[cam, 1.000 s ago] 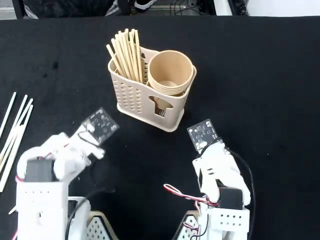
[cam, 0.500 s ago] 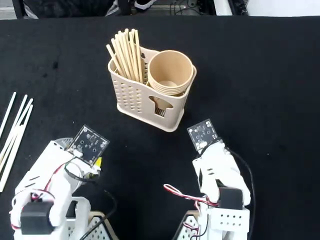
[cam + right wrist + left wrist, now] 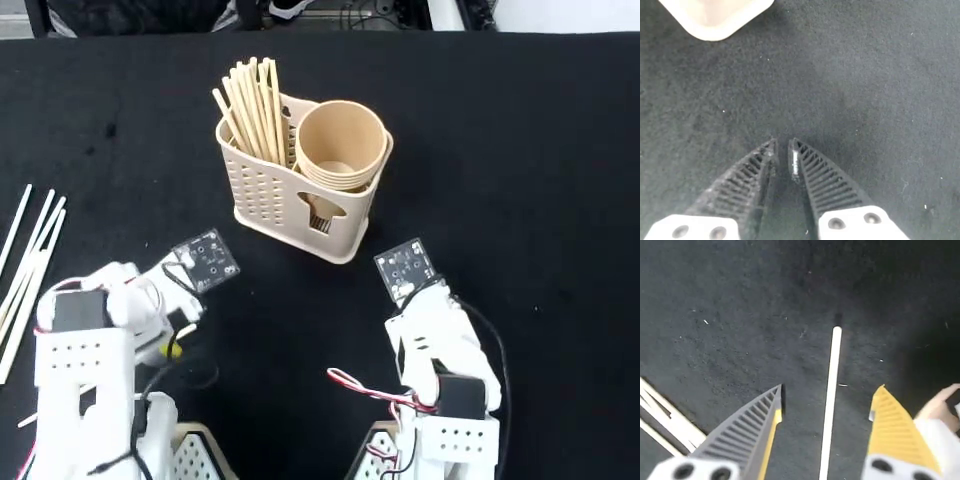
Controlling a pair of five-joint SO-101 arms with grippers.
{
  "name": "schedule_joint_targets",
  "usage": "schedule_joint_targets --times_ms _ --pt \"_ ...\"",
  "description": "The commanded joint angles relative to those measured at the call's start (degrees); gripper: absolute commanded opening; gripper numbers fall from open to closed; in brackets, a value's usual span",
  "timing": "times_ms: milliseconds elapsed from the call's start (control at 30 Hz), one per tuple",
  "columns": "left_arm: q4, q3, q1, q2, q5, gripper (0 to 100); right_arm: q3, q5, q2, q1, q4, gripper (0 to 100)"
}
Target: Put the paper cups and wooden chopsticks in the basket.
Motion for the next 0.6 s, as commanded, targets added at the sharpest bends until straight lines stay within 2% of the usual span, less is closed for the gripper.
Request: schedule_joint_targets --times_ms 0,200,367,567 --pt "-2.1 0.5 0.1 4.3 -0.9 28 -0.4 0.2 -4.1 -0.4 -1.0 5.3" --pt "-6.0 5.2 1.5 6.2 -0.1 23 -0.4 0.2 -4.1 -0.4 -1.0 5.3" --pt "-15.8 11.9 1.5 6.8 4.3 22 -0.4 0.2 -4.1 -0.4 -1.0 5.3" --pt "-16.8 14.5 1.1 6.8 4.2 22 -0.4 0.2 -4.1 -0.4 -1.0 5.3"
